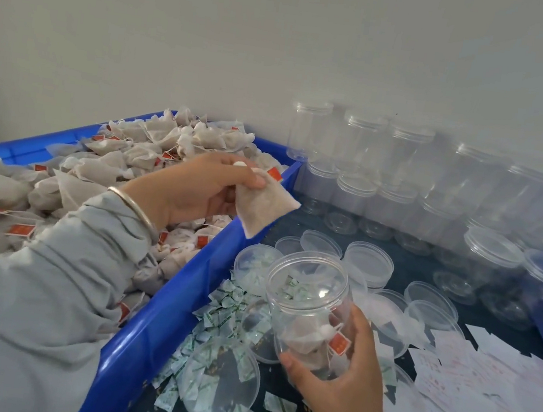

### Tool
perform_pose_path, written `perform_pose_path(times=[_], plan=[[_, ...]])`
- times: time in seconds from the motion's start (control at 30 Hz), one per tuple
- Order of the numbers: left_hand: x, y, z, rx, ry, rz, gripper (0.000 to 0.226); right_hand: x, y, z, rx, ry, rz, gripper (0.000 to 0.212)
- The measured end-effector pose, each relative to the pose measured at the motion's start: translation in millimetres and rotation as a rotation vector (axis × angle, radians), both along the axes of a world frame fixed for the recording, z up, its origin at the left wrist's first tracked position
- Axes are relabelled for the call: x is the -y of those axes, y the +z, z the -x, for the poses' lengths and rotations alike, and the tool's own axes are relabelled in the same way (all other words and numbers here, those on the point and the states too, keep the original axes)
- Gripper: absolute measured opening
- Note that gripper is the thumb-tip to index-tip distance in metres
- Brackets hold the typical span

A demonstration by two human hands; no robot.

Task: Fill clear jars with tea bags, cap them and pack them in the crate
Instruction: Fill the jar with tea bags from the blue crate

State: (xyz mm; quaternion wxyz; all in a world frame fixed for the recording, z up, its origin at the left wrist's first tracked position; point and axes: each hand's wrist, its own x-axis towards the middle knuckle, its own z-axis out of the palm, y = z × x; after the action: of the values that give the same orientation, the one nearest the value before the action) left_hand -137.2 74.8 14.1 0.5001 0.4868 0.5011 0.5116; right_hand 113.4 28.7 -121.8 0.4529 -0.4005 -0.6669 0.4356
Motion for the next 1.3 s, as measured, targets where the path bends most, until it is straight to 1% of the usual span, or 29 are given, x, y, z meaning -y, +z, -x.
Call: perform_pose_path(times=[0.1,0.17,0.23,0.33,0.4,0.47,0.57,0.63,0.73,0.83,0.9,0.93,0.97,1.03,1.1,1.17,1.23,1.3], plan=[[7,0,-21,0.031,-0.155,-0.015,0.014,-1,0,0,-0.006,0.000,-0.004,0.105],[9,-1,-30,-0.028,-0.234,-0.016,0.015,-1,0,0,-0.011,-0.005,-0.009,0.105],[11,-3,-36,-0.188,-0.257,-0.035,0.013,-1,0,1,-0.013,-0.015,-0.020,0.105],[12,-9,-43,-0.525,-0.206,-0.141,0.015,-1,1,2,-0.009,-0.017,-0.035,0.103],[13,-12,-47,-0.646,-0.212,-0.175,0.016,-1,1,2,-0.012,-0.013,-0.030,0.104],[13,-13,-49,-0.663,-0.234,-0.167,0.021,-2,0,2,-0.019,-0.020,-0.019,0.103],[17,-11,-50,-0.544,-0.281,-0.164,0.029,-4,-4,0,-0.008,-0.044,-0.026,0.098],[18,-8,-50,-0.476,-0.268,-0.165,0.027,-5,-5,-1,0.005,-0.048,-0.035,0.093],[16,-3,-44,-0.489,-0.122,-0.181,0.017,-4,-2,0,-0.016,-0.018,-0.018,0.098],[7,-1,-24,-0.545,0.134,-0.167,0.010,-3,3,2,-0.039,-0.008,-0.023,0.100],[-1,-3,-2,-0.537,0.320,-0.127,0.010,-3,4,2,-0.066,-0.004,-0.016,0.099],[-4,-6,10,-0.564,0.409,-0.106,0.012,-2,4,3,-0.077,-0.005,-0.012,0.096],[-7,-9,21,-0.632,0.491,-0.086,0.016,-2,5,3,-0.076,-0.009,-0.017,0.096],[-12,-18,39,-0.861,0.576,-0.030,0.021,-1,6,3,-0.081,-0.010,-0.027,0.098],[-17,-32,47,-1.058,0.516,0.068,0.021,-2,5,3,-0.087,-0.015,-0.028,0.097],[-22,-49,47,-1.187,0.386,0.163,0.024,-2,2,3,-0.061,-0.046,-0.041,0.095],[-25,-64,42,-1.297,0.241,0.232,0.034,-2,-1,1,-0.025,-0.077,-0.049,0.091],[-26,-74,37,-1.344,0.136,0.285,0.037,-3,-4,-2,-0.015,-0.081,-0.049,0.091]])
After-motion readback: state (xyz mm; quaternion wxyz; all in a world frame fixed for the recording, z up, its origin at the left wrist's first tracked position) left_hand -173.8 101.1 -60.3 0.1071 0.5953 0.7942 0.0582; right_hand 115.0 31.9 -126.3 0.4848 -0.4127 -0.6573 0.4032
